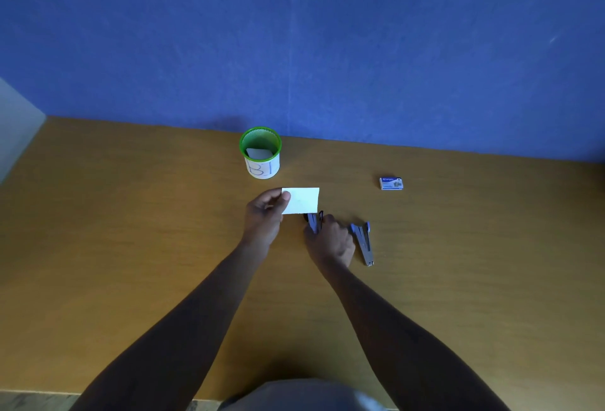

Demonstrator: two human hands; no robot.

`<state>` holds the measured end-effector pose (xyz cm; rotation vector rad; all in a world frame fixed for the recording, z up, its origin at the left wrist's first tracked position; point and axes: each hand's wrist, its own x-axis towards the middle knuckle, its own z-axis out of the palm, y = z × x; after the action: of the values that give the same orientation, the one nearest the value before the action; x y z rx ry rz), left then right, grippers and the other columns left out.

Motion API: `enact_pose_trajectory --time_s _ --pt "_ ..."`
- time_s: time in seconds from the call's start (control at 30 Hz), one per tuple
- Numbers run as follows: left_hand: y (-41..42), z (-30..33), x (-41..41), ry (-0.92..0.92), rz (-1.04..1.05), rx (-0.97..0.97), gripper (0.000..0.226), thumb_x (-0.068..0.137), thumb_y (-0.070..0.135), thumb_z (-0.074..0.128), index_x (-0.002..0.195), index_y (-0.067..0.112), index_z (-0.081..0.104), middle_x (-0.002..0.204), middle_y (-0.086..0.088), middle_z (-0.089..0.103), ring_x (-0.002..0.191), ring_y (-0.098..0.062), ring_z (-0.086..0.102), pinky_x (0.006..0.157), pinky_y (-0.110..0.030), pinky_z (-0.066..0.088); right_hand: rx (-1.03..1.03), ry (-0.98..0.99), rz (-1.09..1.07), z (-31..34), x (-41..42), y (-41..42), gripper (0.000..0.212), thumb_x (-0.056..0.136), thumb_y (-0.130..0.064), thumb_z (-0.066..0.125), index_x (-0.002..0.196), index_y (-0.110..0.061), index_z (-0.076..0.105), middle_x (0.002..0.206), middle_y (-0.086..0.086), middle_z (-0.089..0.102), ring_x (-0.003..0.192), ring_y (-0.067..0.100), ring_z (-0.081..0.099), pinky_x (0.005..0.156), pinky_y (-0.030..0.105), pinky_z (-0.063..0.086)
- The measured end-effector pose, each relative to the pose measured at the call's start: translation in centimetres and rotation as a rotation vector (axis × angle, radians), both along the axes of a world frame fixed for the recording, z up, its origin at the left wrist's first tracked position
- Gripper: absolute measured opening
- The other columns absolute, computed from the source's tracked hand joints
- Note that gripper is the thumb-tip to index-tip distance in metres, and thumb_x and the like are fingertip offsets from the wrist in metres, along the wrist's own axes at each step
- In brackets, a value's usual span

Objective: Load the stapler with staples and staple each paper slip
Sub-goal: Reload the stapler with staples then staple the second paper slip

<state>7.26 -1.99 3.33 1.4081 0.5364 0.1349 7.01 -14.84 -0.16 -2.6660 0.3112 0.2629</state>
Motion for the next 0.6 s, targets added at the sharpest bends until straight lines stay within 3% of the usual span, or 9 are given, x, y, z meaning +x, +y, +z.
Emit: enact_pose_trajectory --time_s 0.13,0.3,0.47,0.6 --pt "0.08 -0.03 -0.07 -0.016 -0.049 0.025 0.006 0.089 0.008 0.065 0.093 0.009 0.069 0.058 0.019 0.062 0.051 0.006 0.048 0.058 -0.019 0.039 -0.069 0.008 0.039 -0.18 0.26 0.23 0.038 0.091 -0.049 0.056 0.109 -0.016 0.058 0.102 0.005 0.071 0.09 0.026 0.068 0.065 0.03 0.038" --pt "0.31 -0.16 -0.2 0.017 -0.044 0.04 0.014 0.088 0.012 0.068 0.098 0.002 0.071 0.064 0.012 0.06 0.052 0.004 0.047 0.06 -0.019 0.04 -0.051 0.048 0.071 -0.16 0.48 0.59 0.047 0.09 -0.056 0.056 0.111 -0.014 0.053 0.104 0.01 0.071 0.095 0.032 0.069 0.071 0.036 0.048" --pt "0.5 0.11 -0.34 -0.026 -0.081 0.058 0.008 0.089 0.011 0.067 0.086 0.018 0.07 0.067 -0.002 0.051 0.048 -0.007 0.039 0.05 -0.021 0.036 0.0 0.078 0.09 -0.04 0.41 0.49 0.058 0.086 -0.064 0.059 0.112 -0.013 0.054 0.105 0.012 0.071 0.098 0.034 0.068 0.073 0.038 0.049" --pt "0.58 -0.1 -0.39 -0.023 -0.119 0.119 0.002 0.088 0.015 0.069 0.088 0.017 0.07 0.064 0.008 0.058 0.043 -0.006 0.042 0.046 -0.017 0.038 0.146 0.015 -0.068 0.34 0.18 -0.35 0.061 0.09 -0.07 0.039 0.106 -0.015 0.058 0.098 0.012 0.072 0.092 0.036 0.067 0.07 0.037 0.046"
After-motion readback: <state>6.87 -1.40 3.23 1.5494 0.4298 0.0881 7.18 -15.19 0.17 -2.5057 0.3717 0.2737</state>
